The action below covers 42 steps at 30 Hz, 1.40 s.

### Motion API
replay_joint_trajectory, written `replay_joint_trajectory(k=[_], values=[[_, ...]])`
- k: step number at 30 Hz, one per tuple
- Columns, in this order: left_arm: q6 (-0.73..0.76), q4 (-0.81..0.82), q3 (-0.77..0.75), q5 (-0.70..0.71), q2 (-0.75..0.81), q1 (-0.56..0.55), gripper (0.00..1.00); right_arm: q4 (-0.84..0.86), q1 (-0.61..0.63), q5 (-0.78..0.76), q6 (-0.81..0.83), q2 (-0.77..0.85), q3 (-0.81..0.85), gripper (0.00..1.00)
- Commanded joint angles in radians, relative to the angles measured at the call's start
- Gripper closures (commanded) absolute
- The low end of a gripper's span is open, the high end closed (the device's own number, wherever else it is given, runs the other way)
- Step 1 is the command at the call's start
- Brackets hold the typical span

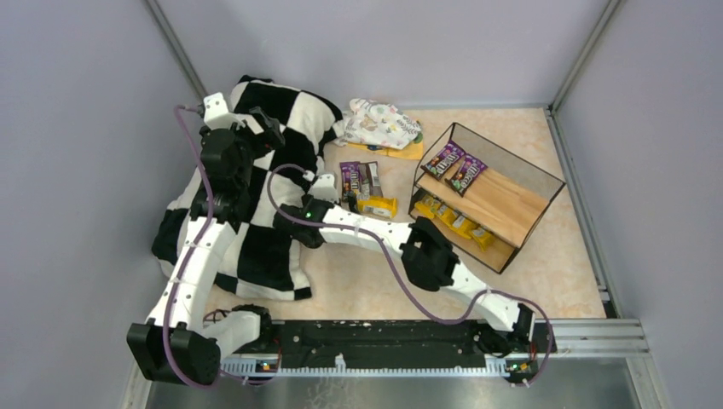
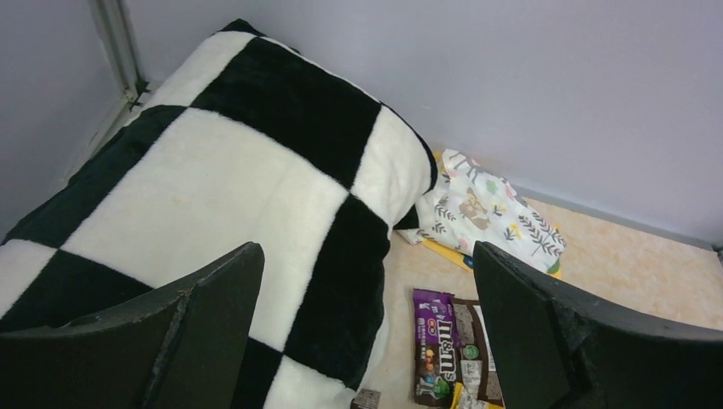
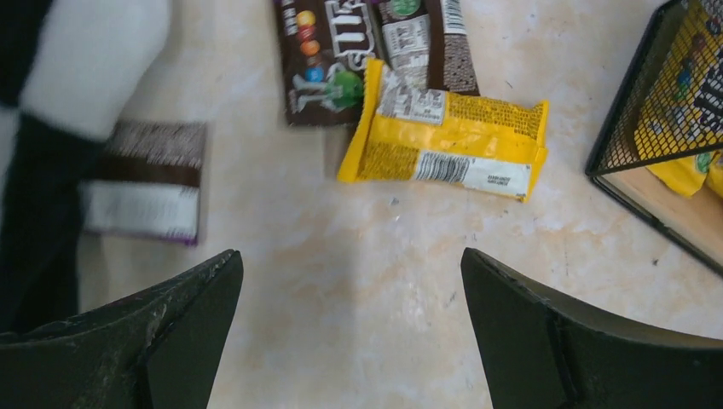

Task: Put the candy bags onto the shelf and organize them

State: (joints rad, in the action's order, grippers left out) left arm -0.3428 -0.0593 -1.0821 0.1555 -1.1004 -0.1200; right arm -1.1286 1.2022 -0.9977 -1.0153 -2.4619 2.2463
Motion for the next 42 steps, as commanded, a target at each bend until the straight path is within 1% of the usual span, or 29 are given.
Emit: replay_joint_trajectory(k=[1, 5, 8, 10, 11, 13, 16, 21, 24, 27, 30, 32, 34, 36, 37, 39, 41, 42], values=[[-0.006, 0.052, 0.018, 0.053, 0.022, 0.021, 0.02, -0.330, -0.078, -0.077, -0.321, -0.125, 0.187, 0.01], [-0.012, 0.052, 0.013, 0.027, 0.012, 0.033, 0.02, -0.214, -0.127, -0.078, -0.273, -0.109, 0.096, 0.01], [-0.028, 0.052, 0.011, -0.007, 0.003, 0.050, 0.02, -0.073, -0.144, -0.094, -0.147, -0.095, 0.049, 0.03], [-0.044, 0.052, 0.011, -0.044, -0.005, 0.068, 0.02, 0.036, -0.144, -0.107, -0.024, -0.098, 0.042, 0.04], [-0.058, 0.052, 0.011, -0.063, -0.011, 0.079, 0.02, 0.063, -0.144, -0.112, 0.006, -0.103, 0.046, 0.04], [-0.074, 0.052, 0.008, -0.101, -0.022, 0.102, 0.02, 0.094, -0.143, -0.121, 0.053, -0.118, 0.063, 0.04], [-0.080, 0.052, 0.000, -0.176, -0.039, 0.135, 0.02, 0.094, -0.144, -0.129, 0.072, -0.143, 0.097, 0.03], [-0.102, 0.052, -0.005, -0.255, -0.060, 0.171, 0.02, 0.176, -0.151, -0.094, 0.168, -0.149, 0.072, 0.01], [-0.108, 0.052, -0.008, -0.280, -0.078, 0.180, 0.02, 0.315, -0.161, 0.008, 0.304, -0.099, -0.037, 0.01], [-0.114, 0.053, -0.014, -0.302, -0.091, 0.185, 0.02, 0.507, -0.164, 0.128, 0.459, 0.013, -0.231, 0.01], [-0.119, 0.052, -0.015, -0.320, -0.094, 0.184, 0.02, 0.649, -0.167, 0.244, 0.539, 0.133, -0.419, 0.01], [-0.121, 0.052, -0.015, -0.331, -0.099, 0.184, 0.02, 0.704, -0.168, 0.330, 0.552, 0.202, -0.529, 0.01], [-0.128, 0.078, -0.017, -0.351, -0.109, 0.185, 0.02, 0.699, -0.168, 0.428, 0.531, 0.258, -0.593, 0.02], [-0.135, 0.082, -0.018, -0.371, -0.118, 0.186, 0.02, 0.706, -0.166, 0.532, 0.510, 0.313, -0.658, 0.06], [-0.137, 0.084, -0.019, -0.378, -0.121, 0.186, 0.02, 0.728, -0.165, 0.585, 0.499, 0.342, -0.701, 0.07], [-0.140, 0.084, -0.019, -0.387, -0.127, 0.186, 0.02, 0.810, -0.161, 0.746, 0.493, 0.424, -0.819, 0.09], [-0.140, 0.085, -0.018, -0.388, -0.129, 0.184, 0.02, 0.891, -0.149, 0.855, 0.499, 0.521, -0.930, 0.10], [-0.140, 0.087, -0.018, -0.388, -0.131, 0.184, 0.02, 0.916, -0.139, 0.879, 0.503, 0.560, -0.974, 0.10]])
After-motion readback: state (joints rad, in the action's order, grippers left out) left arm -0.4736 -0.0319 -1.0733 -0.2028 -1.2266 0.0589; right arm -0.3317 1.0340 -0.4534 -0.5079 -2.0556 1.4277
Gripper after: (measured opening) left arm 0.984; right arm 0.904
